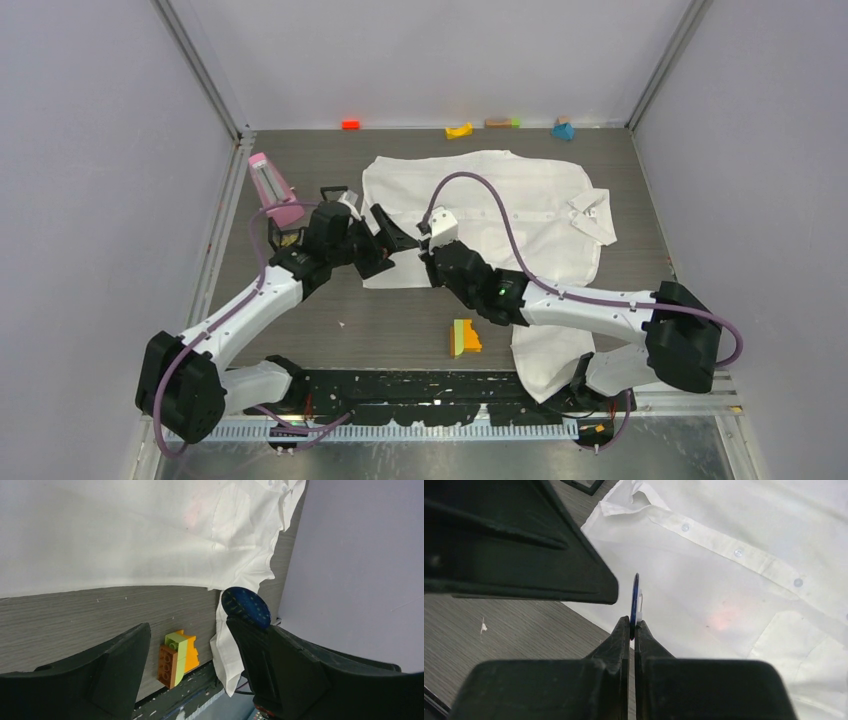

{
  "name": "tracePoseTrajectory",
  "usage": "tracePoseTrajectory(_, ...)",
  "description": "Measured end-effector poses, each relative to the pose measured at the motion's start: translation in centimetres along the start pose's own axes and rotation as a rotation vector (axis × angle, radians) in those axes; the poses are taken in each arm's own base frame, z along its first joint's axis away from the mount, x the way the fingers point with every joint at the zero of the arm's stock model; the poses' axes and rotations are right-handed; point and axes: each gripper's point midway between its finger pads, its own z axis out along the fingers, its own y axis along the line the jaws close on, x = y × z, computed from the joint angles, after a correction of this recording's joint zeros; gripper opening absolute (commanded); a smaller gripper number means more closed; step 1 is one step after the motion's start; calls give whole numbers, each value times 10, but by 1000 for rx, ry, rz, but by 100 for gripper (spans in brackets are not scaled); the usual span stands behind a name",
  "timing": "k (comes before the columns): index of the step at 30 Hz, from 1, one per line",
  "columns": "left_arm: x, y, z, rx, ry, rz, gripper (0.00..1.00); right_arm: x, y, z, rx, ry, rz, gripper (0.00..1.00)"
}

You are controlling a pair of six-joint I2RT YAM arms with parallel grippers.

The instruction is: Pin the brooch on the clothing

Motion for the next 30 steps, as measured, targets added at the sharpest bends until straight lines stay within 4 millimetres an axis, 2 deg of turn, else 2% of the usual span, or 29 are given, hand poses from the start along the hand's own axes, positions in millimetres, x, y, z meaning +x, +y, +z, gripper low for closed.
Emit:
tracePoseTrajectory(9, 4, 0, -3, -19, 26, -28, 92, 1, 11, -14, -6, -20, -261, 1)
tracePoseTrajectory(23, 7, 1, -3, -23, 37, -63, 55, 18, 27, -11, 45, -6, -481, 1)
tracePoseTrajectory(30, 10, 5, -1, -21, 45, -87, 40, 13, 26, -11, 71, -22, -505, 1)
